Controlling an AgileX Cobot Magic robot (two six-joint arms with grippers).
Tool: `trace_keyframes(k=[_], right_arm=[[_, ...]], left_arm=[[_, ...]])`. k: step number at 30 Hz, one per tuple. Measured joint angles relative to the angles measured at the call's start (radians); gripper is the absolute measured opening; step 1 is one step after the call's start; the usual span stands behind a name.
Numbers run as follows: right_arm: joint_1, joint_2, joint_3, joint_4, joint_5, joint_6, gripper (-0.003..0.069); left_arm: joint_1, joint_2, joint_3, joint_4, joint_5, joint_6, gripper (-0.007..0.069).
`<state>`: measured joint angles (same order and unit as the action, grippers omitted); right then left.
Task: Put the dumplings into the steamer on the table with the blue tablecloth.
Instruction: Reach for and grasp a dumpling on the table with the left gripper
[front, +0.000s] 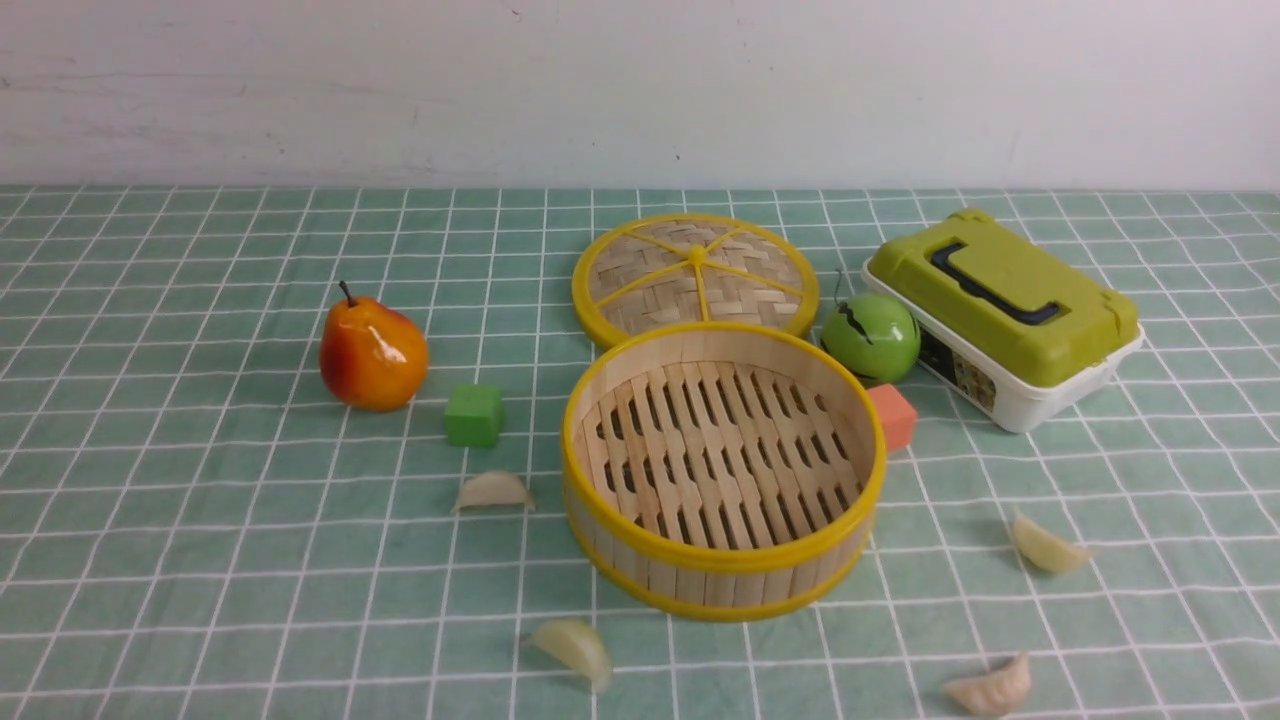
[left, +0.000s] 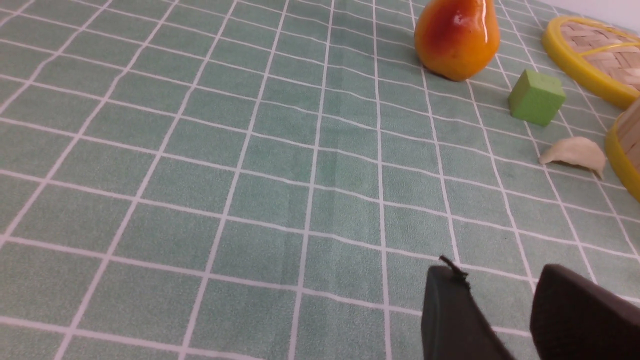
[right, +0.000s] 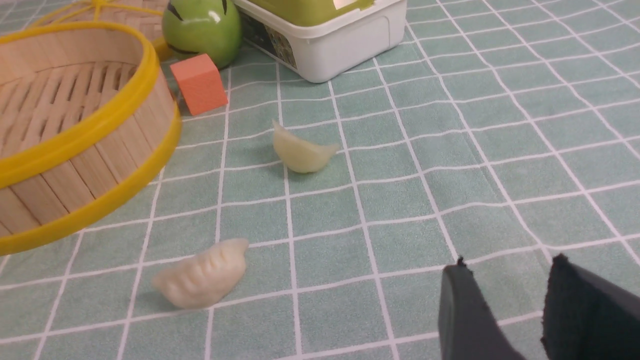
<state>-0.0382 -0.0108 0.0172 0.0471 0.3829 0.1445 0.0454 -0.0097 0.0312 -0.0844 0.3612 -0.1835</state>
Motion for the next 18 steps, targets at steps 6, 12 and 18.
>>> trace_keyframes(k=[6, 12, 18], right_arm=[[0.000, 0.000, 0.000, 0.158, -0.003, 0.066, 0.0240], [0.000, 0.000, 0.009, 0.650, 0.014, 0.333, 0.0240], [0.000, 0.000, 0.009, 0.731, -0.016, 0.353, 0.0240]], left_arm=[[0.000, 0.000, 0.000, -0.266, -0.045, -0.196, 0.0237], [0.000, 0.000, 0.000, -0.722, -0.063, -0.495, 0.0237], [0.000, 0.000, 0.000, -0.830, -0.071, -0.519, 0.0237]])
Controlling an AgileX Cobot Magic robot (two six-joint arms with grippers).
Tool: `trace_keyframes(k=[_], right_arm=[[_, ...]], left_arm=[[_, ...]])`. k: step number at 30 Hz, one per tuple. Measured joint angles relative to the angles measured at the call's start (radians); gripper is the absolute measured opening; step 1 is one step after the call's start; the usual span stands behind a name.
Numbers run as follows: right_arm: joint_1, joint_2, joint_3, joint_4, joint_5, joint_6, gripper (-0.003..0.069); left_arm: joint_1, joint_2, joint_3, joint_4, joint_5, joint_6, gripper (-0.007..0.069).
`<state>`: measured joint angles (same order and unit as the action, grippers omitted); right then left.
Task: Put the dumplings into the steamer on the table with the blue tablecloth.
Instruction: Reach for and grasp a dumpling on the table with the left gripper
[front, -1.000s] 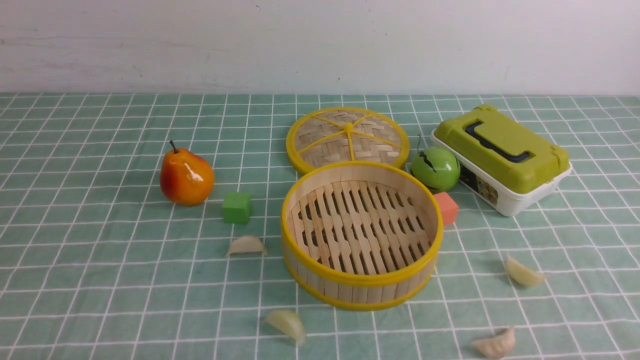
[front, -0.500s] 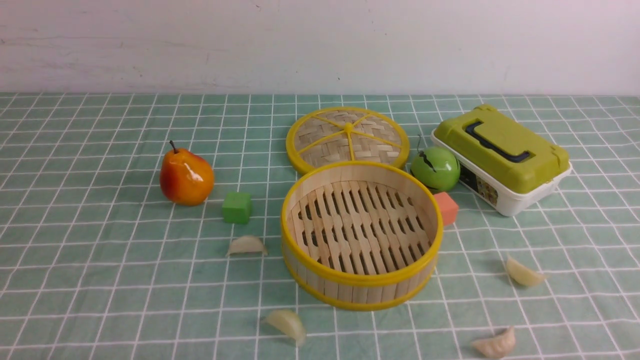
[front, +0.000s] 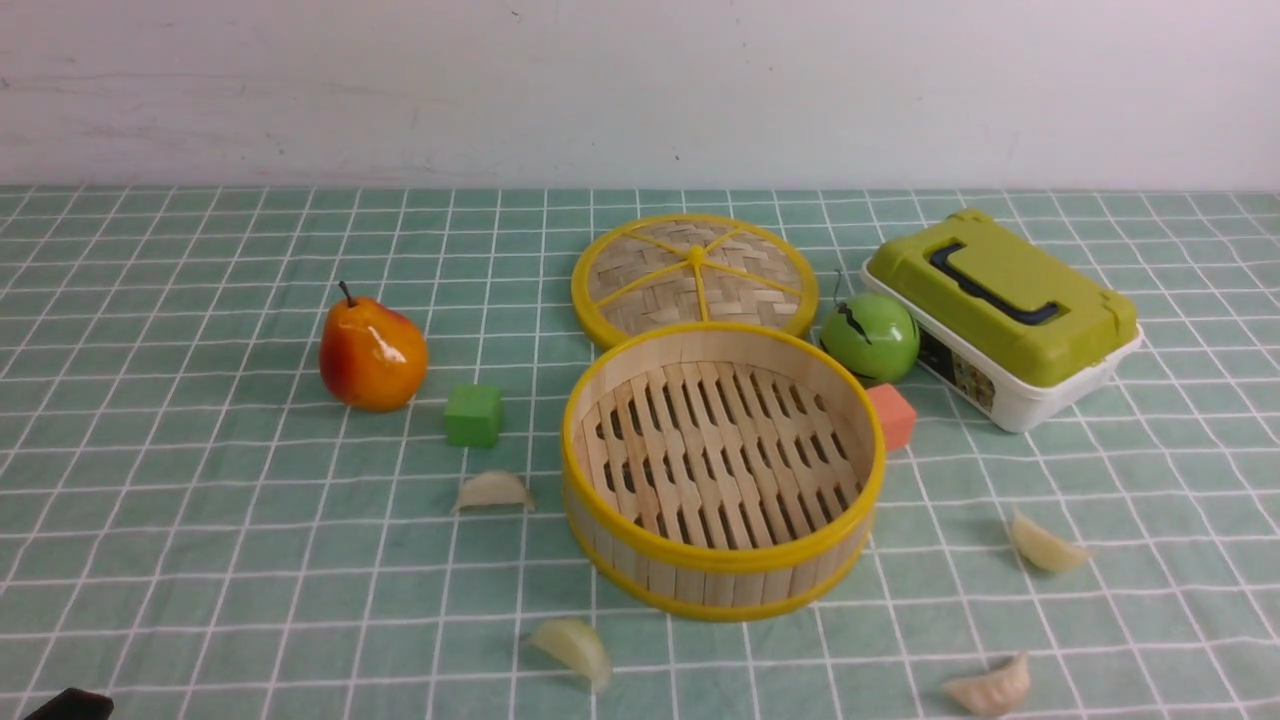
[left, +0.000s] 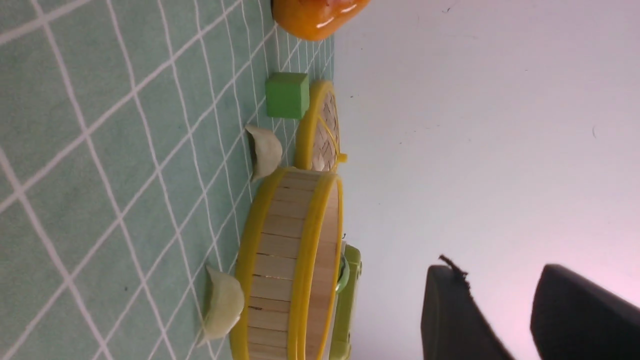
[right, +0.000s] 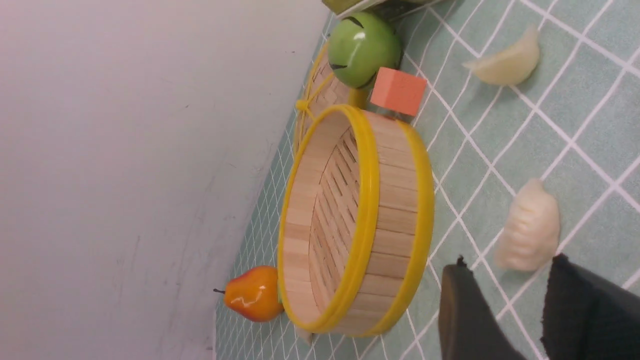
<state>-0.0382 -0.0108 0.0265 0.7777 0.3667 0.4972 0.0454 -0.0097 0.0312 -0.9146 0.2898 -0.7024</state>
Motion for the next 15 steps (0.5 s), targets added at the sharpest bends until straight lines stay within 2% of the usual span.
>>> trace_keyframes(k=[3, 6, 9, 10, 11, 13, 14, 15], right_arm=[[0.000, 0.000, 0.001, -0.029, -0.087, -0.035, 0.0240], [0.000, 0.000, -0.006, -0.054, -0.196, -0.141, 0.0240], [0.000, 0.007, -0.065, -0.063, -0.196, -0.280, 0.0240], [0.000, 0.035, -0.107, -0.071, -0.181, -0.370, 0.0234], [0.000, 0.054, -0.131, -0.075, -0.170, -0.397, 0.0227], [0.000, 0.154, -0.217, -0.086, -0.126, -0.546, 0.0187], [0.000, 0.176, -0.245, -0.089, -0.111, -0.571, 0.0176], [0.000, 0.271, -0.336, -0.098, -0.064, -0.682, 0.0117]], left_arm=[[0.000, 0.000, -0.030, -0.020, 0.018, 0.091, 0.0237], [0.000, 0.000, -0.133, -0.024, 0.044, 0.308, 0.0237], [0.000, 0.032, -0.254, 0.010, 0.105, 0.515, 0.0220], [0.000, 0.100, -0.323, 0.055, 0.156, 0.601, 0.0186], [0.000, 0.122, -0.352, 0.080, 0.182, 0.631, 0.0176], [0.000, 0.248, -0.453, 0.175, 0.275, 0.702, 0.0111], [0.000, 0.290, -0.473, 0.196, 0.296, 0.708, 0.0089], [0.000, 0.402, -0.558, 0.288, 0.393, 0.735, 0.0031]])
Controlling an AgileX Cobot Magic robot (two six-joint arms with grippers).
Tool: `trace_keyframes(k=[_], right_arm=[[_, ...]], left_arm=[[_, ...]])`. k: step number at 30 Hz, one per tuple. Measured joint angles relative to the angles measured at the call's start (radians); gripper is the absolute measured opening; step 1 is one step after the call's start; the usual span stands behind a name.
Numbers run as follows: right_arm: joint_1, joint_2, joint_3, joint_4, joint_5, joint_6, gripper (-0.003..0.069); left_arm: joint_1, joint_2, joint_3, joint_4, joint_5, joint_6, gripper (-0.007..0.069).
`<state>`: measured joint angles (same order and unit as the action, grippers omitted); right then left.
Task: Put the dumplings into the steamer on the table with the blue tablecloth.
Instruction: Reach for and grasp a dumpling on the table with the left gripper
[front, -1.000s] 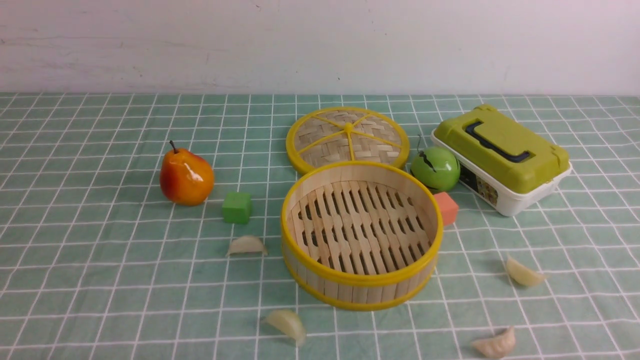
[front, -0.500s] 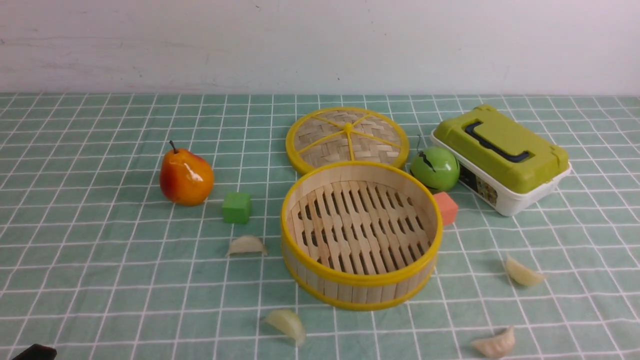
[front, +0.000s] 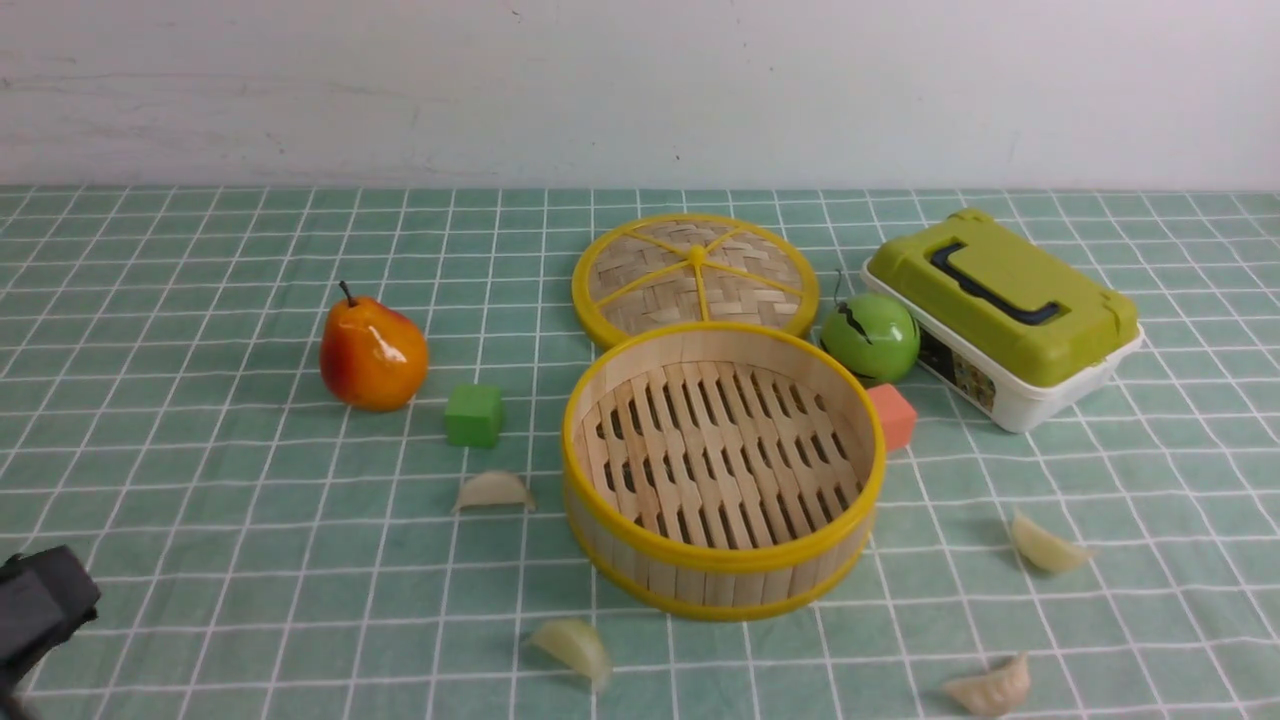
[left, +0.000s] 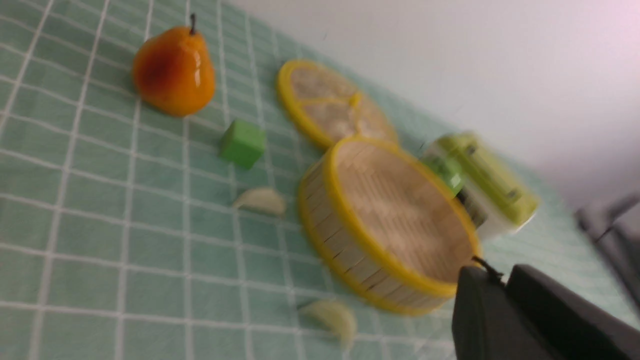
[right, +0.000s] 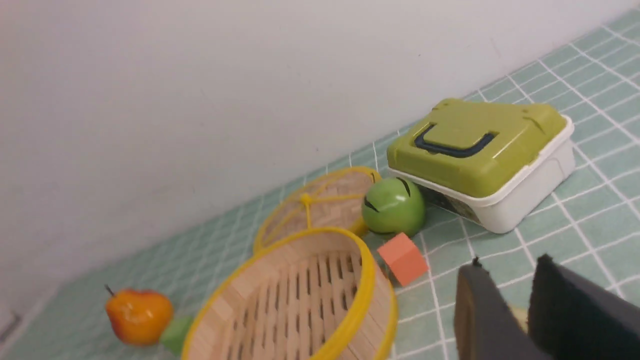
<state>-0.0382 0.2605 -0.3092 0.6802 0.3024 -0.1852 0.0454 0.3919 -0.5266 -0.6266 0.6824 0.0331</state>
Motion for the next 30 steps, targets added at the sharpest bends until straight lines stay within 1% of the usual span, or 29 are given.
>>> trace_keyframes(k=[1, 2, 3, 4, 5, 6, 7, 8, 10, 13, 16, 19, 22, 24, 25, 26, 27, 28, 30], right_arm=[[0.000, 0.038, -0.032, -0.003, 0.021, -0.035, 0.0095], [0.000, 0.064, -0.054, -0.004, 0.037, -0.058, 0.0080], [0.000, 0.203, -0.165, -0.009, 0.141, -0.167, 0.0010], [0.000, 0.240, -0.197, -0.010, 0.193, -0.204, -0.0007], [0.000, 0.252, -0.207, -0.010, 0.206, -0.204, -0.0010], [0.000, 0.330, -0.277, -0.010, 0.303, -0.252, -0.0019], [0.007, 0.379, -0.327, -0.010, 0.364, -0.278, -0.0020], [0.016, 0.422, -0.356, -0.010, 0.416, -0.289, -0.0020], [0.056, 0.489, -0.409, -0.011, 0.486, -0.305, -0.0020], [0.125, 0.534, -0.437, -0.016, 0.516, -0.313, -0.0020], [0.221, 0.573, -0.444, -0.047, 0.535, -0.333, -0.0020], [0.274, 0.582, -0.444, -0.073, 0.541, -0.338, -0.0019], [0.299, 0.585, -0.445, -0.092, 0.541, -0.344, -0.0018], [0.307, 0.586, -0.445, -0.097, 0.541, -0.345, -0.0015], [0.307, 0.586, -0.445, -0.097, 0.541, -0.345, -0.0015], [0.308, 0.586, -0.445, -0.097, 0.541, -0.346, -0.0015], [0.308, 0.586, -0.445, -0.097, 0.541, -0.346, -0.0015], [0.308, 0.586, -0.445, -0.098, 0.541, -0.346, -0.0015], [0.308, 0.586, -0.445, -0.098, 0.541, -0.346, -0.0015]], left_arm=[[0.000, 0.055, -0.043, 0.040, 0.033, 0.008, 0.0004], [0.000, 0.069, -0.053, 0.050, 0.055, 0.010, -0.0001], [0.000, 0.212, -0.167, 0.144, 0.163, 0.028, -0.0014], [-0.001, 0.248, -0.204, 0.165, 0.203, 0.029, -0.0014], [-0.002, 0.260, -0.204, 0.172, 0.213, 0.030, -0.0014], [-0.011, 0.338, -0.264, 0.209, 0.265, 0.030, -0.0014], [-0.036, 0.409, -0.316, 0.247, 0.311, 0.031, -0.0014], [-0.051, 0.438, -0.335, 0.254, 0.325, 0.033, -0.0014], [-0.119, 0.529, -0.392, 0.292, 0.355, 0.050, -0.0014], [-0.193, 0.621, -0.448, 0.328, 0.361, 0.092, -0.0014], [-0.293, 0.771, -0.542, 0.398, 0.351, 0.152, -0.0014], [-0.335, 0.864, -0.602, 0.430, 0.327, 0.164, -0.0007], [-0.353, 0.959, -0.664, 0.446, 0.314, 0.168, 0.0037], [-0.359, 1.053, -0.720, 0.452, 0.304, 0.183, 0.0121], [-0.359, 1.069, -0.728, 0.454, 0.303, 0.189, 0.0138], [-0.360, 1.143, -0.762, 0.457, 0.299, 0.242, 0.0235], [-0.361, 1.143, -0.762, 0.457, 0.297, 0.251, 0.0235], [-0.363, 1.191, -0.781, 0.460, 0.287, 0.321, 0.0314], [-0.371, 1.258, -0.794, 0.456, 0.253, 0.461, 0.0401]])
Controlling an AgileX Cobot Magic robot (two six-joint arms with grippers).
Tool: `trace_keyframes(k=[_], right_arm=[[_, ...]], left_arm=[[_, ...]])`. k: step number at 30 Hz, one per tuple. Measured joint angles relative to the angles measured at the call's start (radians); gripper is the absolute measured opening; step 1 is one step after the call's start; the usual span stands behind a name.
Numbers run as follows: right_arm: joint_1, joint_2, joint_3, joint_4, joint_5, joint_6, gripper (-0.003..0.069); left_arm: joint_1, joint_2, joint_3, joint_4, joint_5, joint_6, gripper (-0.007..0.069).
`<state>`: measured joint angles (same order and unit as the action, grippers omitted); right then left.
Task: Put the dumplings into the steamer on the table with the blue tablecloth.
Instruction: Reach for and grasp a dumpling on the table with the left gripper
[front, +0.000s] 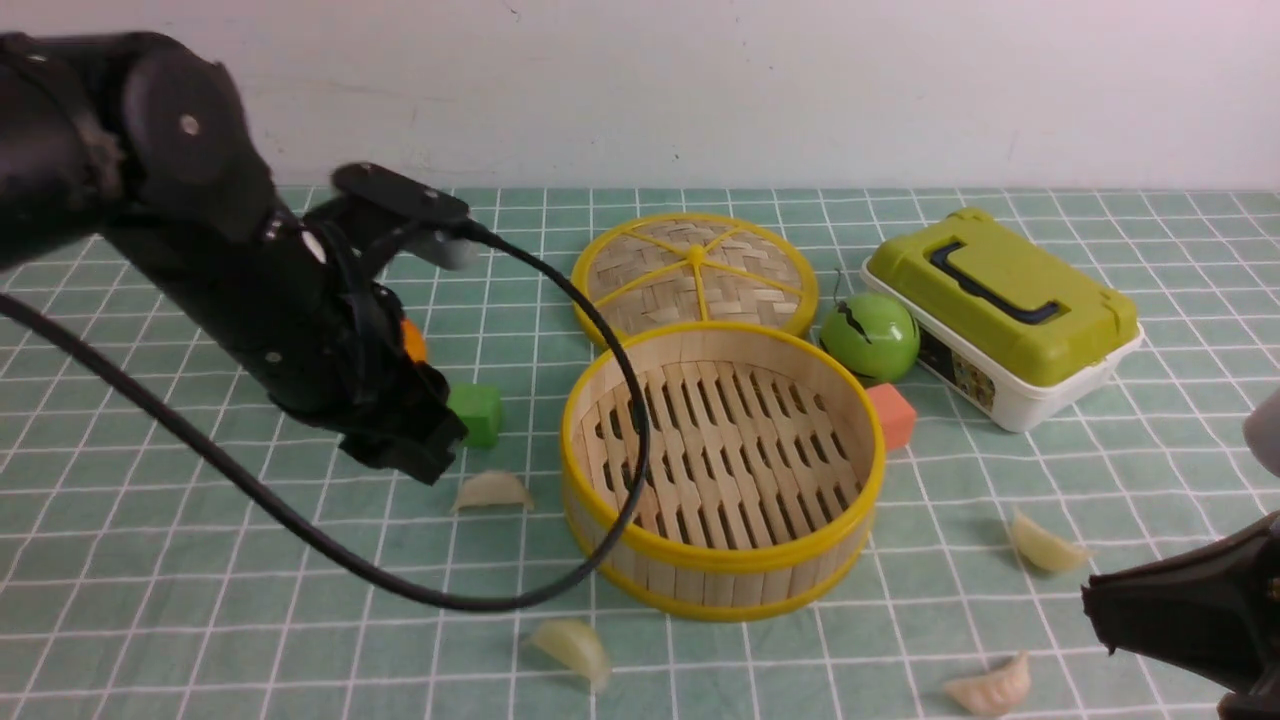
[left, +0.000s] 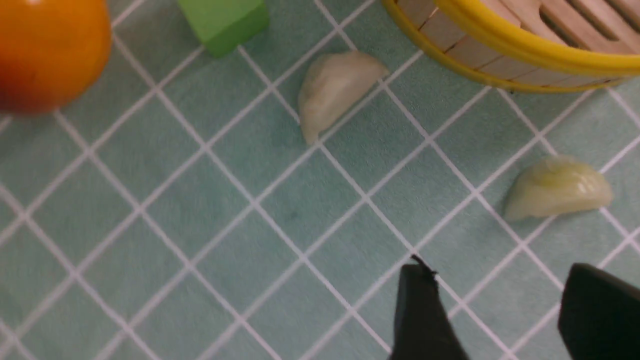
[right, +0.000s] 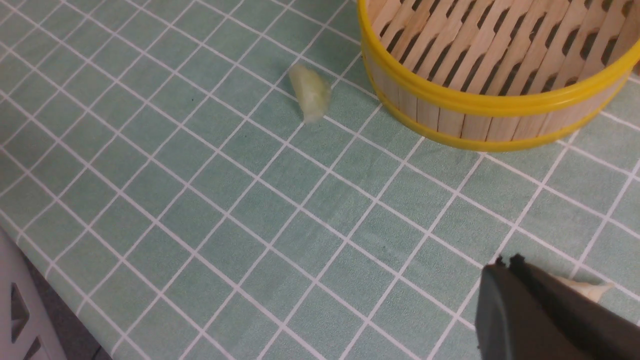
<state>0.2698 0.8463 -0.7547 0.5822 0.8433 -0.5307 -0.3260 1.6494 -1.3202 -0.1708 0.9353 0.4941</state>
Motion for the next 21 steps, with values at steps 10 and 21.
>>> trace_keyframes(k=[10, 21], right_arm=[[0.000, 0.001, 0.000, -0.003, -0.008, -0.003, -0.0010], [0.000, 0.001, 0.000, -0.005, 0.032, -0.003, 0.0002]], left_arm=[[-0.007, 0.237, -0.006, -0.011, -0.319, 0.281, 0.0513], [-0.007, 0.365, -0.010, -0.054, -0.482, 0.286, 0.0384]])
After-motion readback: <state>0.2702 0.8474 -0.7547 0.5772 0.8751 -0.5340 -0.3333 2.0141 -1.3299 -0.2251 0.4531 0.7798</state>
